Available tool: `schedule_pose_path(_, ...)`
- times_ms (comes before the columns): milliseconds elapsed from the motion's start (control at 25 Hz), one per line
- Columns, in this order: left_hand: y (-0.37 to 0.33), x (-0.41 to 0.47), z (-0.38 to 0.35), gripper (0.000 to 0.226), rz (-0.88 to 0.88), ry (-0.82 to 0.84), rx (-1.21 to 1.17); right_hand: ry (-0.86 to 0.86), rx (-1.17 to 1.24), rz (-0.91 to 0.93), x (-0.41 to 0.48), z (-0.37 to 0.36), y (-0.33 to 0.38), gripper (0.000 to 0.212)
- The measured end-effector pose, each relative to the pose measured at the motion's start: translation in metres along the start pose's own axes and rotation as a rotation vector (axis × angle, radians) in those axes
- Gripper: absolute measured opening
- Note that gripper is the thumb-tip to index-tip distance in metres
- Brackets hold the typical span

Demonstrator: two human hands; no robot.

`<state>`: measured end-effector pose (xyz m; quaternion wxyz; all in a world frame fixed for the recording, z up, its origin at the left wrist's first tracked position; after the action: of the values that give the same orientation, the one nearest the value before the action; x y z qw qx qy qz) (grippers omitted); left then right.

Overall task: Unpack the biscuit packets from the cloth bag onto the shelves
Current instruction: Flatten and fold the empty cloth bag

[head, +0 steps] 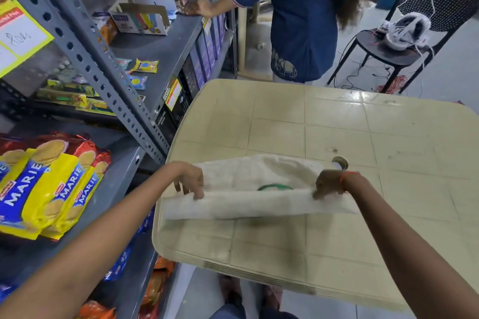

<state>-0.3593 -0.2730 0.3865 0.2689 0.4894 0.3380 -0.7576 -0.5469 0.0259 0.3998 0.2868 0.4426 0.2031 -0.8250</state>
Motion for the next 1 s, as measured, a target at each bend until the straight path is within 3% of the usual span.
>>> schedule_pose_path(160, -0.016, 0.001, 0.071, 0.02, -0.034, -0.278, 0.03, -0.568, 0.176, -0.042, 0.013, 0.075, -0.014, 0.026)
schedule_pose_path(360, -0.011, 0.032, 0.112, 0.022, -0.059, -0.61, 0.019, -0.855, 0.053, -0.137, 0.056, 0.099, 0.003, 0.034)
schedule_pose_path(440, -0.007, 0.042, 0.1, 0.03, -0.047, -0.787, -0.044, -0.907, 0.023, -0.19, 0.068, 0.089, 0.018, 0.043)
schedule_pose_path(520, -0.013, 0.051, 0.064, 0.052, -0.142, -0.939, -0.031, -0.948, 0.039, -0.144, 0.074, 0.064, 0.044, 0.055)
schedule_pose_path(600, -0.028, 0.065, 0.016, 0.077, -0.304, -0.899, 0.064, -0.945, -0.022, -0.006, 0.073, 0.028, 0.082, 0.068)
schedule_pose_path(680, -0.029, 0.08, -0.018, 0.092, -0.368, -0.804, 0.15, -0.815, -0.076, 0.051, 0.083, -0.013, 0.105, 0.076)
schedule_pose_path(800, -0.024, 0.091, -0.028, 0.103, -0.376, -0.758, 0.228, -0.761, 0.02, -0.088, 0.086, -0.048, 0.11, 0.078)
schedule_pose_path(880, -0.034, 0.091, -0.014, 0.1, -0.417, -0.761, 0.233, -0.885, 0.272, -0.13, 0.068, -0.053, 0.117, 0.074)
schedule_pose_path(920, -0.044, 0.091, -0.002, 0.096, -0.431, -0.761, 0.222, -0.928, 0.533, -0.152, 0.06, -0.056, 0.119, 0.067)
schedule_pose_path(1000, -0.066, 0.097, 0.019, 0.086, -0.446, -0.729, 0.166, -0.761, 1.334, -0.262, 0.055, -0.071, 0.121, 0.044)
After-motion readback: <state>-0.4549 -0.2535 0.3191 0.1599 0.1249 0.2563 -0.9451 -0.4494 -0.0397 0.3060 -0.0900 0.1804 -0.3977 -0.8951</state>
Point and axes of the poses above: each hand's wrist, its own x-axis towards the middle knuckle, its own z-axis out of the back of the hand, y = z × x, the point moved 7 cm from there along x, towards the middle knuckle, and after that the axes turned 15 degrees about -x, right-handed, at the moved point
